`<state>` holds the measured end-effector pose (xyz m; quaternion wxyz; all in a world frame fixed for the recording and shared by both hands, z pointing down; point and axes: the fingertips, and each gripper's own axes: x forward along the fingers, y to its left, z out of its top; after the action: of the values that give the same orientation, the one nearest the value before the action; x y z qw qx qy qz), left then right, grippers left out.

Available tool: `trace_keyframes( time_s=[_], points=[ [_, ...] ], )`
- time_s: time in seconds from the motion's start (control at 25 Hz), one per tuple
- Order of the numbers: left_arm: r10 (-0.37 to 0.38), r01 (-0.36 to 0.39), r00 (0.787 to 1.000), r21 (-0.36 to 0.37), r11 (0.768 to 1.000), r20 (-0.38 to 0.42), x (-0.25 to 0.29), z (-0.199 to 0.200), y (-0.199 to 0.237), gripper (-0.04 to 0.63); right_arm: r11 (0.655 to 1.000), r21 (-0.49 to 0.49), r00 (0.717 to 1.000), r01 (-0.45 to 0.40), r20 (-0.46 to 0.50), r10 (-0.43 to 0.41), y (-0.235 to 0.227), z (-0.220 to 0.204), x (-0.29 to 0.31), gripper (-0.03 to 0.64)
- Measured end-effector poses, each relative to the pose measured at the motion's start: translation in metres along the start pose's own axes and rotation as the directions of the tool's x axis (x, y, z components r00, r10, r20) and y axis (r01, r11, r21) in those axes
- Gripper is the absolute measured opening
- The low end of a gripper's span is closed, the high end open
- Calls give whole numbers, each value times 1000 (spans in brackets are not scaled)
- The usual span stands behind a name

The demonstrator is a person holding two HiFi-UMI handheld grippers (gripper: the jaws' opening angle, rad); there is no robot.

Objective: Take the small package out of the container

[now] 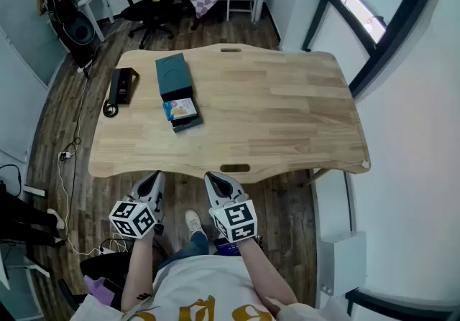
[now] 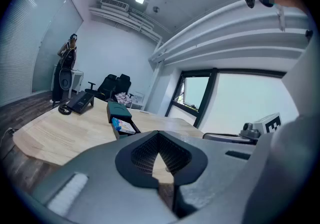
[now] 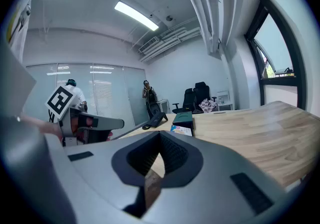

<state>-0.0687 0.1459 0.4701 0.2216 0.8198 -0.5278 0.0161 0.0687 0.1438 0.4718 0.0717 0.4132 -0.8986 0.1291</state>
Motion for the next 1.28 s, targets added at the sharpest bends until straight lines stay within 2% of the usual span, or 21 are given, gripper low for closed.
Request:
trace_keyframes(
  time_s=[0.28, 0.48, 0.56, 0.72, 0.88, 1.12, 1.2, 1.28],
  points=[
    [9, -10, 1000, 11, 1000, 15, -17, 7, -9, 2, 1000, 3, 1000, -31, 5, 31, 13, 4, -9, 5],
    [58, -54, 998, -80, 995, 40, -25, 12, -1, 2, 997, 66, 997, -40, 65, 36, 14, 20, -10, 5],
    [74, -72, 997, -73, 995, 29, -27, 9, 2, 2, 998, 66, 997, -22, 70, 17, 9, 22, -8, 5],
    [60, -59, 998, -75, 995, 11, -30, 7, 6, 2, 997, 70, 995, -14, 101, 7, 3, 37, 0, 5],
    [121, -117, 992, -85, 989, 37, -27, 14, 28, 2, 999, 31, 993, -26, 113, 22, -3, 51, 22, 5],
    [180, -176, 982, -61, 982, 56, 12, 32, 71, 2, 1000, -21, 997, -14, 81, 16, -29, 61, 69, 5],
    [158, -152, 984, -72, 986, 86, 33, 43, 83, 2, 1000, -12, 998, -17, 67, 18, -40, 61, 89, 5],
    [123, -114, 985, -71, 991, 121, 57, 56, 93, 2, 998, -9, 997, -62, 35, 62, -44, 59, 115, 5]
  ],
)
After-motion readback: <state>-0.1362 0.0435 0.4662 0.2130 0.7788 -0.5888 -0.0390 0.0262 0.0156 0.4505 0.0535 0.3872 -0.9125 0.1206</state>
